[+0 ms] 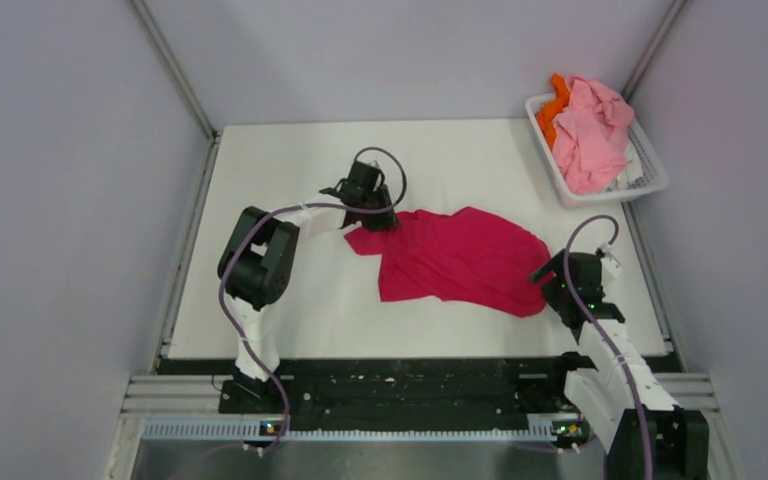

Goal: Fold and stack the t-shirts
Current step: Flatten out the tshirt

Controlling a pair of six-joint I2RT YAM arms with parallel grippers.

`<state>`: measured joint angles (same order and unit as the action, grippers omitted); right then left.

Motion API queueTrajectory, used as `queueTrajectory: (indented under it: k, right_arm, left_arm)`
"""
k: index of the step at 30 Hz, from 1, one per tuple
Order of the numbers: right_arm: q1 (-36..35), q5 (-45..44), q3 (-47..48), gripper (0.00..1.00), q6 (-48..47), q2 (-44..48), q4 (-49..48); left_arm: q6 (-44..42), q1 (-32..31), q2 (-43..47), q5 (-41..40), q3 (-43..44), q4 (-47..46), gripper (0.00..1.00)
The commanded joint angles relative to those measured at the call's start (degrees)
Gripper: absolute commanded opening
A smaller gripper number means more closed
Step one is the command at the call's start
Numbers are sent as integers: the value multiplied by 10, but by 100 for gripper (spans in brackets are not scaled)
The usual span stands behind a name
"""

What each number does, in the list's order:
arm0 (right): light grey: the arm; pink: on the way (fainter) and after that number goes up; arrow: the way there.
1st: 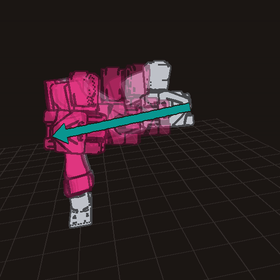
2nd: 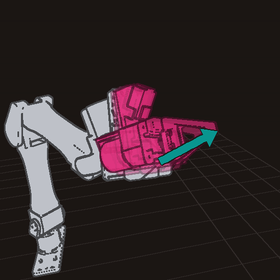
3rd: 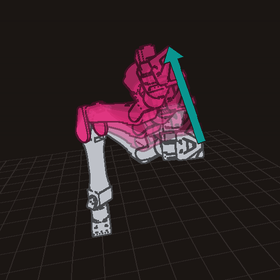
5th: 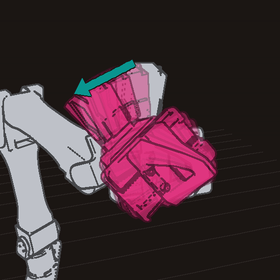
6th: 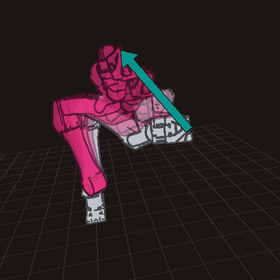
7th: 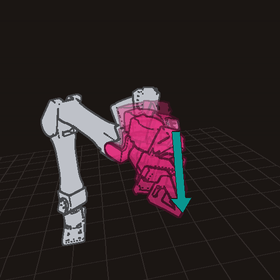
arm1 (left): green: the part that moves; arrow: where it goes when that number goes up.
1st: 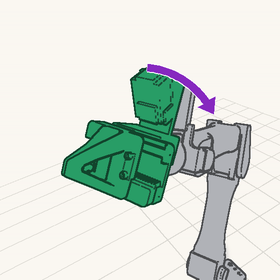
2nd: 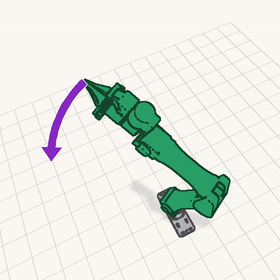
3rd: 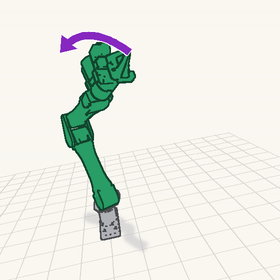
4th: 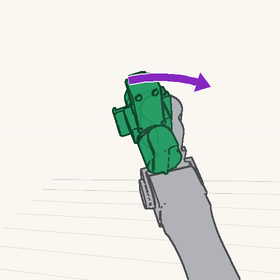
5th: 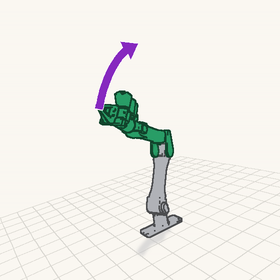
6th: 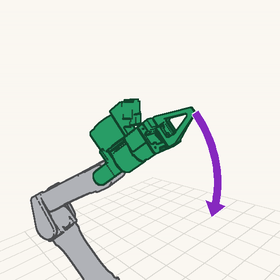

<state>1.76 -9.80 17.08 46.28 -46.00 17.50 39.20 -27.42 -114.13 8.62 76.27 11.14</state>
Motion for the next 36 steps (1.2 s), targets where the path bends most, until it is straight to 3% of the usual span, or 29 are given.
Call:
queueTrajectory:
  k: [1, 2, 4, 7, 11, 15, 18, 22, 27, 31, 36]
  right_arm:
    - [5, 33, -12, 84, 8, -24, -58]
    - [5, 40, -15, 83, 8, -29, -68]
    - [5, 61, -24, 79, 9, -39, -100]
    - [5, 94, -32, 60, 9, -60, -150]
    - [4, 128, -1, 0, -9, -73, -157]
    - [-9, 137, 86, 0, -40, -10, -86]
    - [-13, 196, 179, 0, -61, 45, -25]
    - [-13, 363, 293, 0, -24, 89, -62]
    - [-13, 420, 482, 0, -17, 88, -52]
    - [-13, 452, 619, 0, -4, 67, -64]
    - [-13, 506, 740, 0, 36, 18, -116]
  left_arm:
    - [3, -1, -7, 24, 27, -18, 28]
    - [3, -1, -9, 26, 29, -18, 23]
    - [2, -1, -10, 29, 31, -19, 1]
    - [-2, -1, 5, 34, 25, -19, 0]
    - [-8, -1, 78, 22, -16, -46, 0]
    - [-24, 0, 191, 5, -46, -40, 0]
    - [-37, -2, 298, -6, -64, -24, 0]
    - [-65, -7, 454, -6, -73, -17, 0]
    - [-104, -7, 615, -14, -4, 18, 0]
    - [-128, -7, 671, -5, 75, 29, 0]
    - [-157, -8, 654, 8, 206, 62, 0]
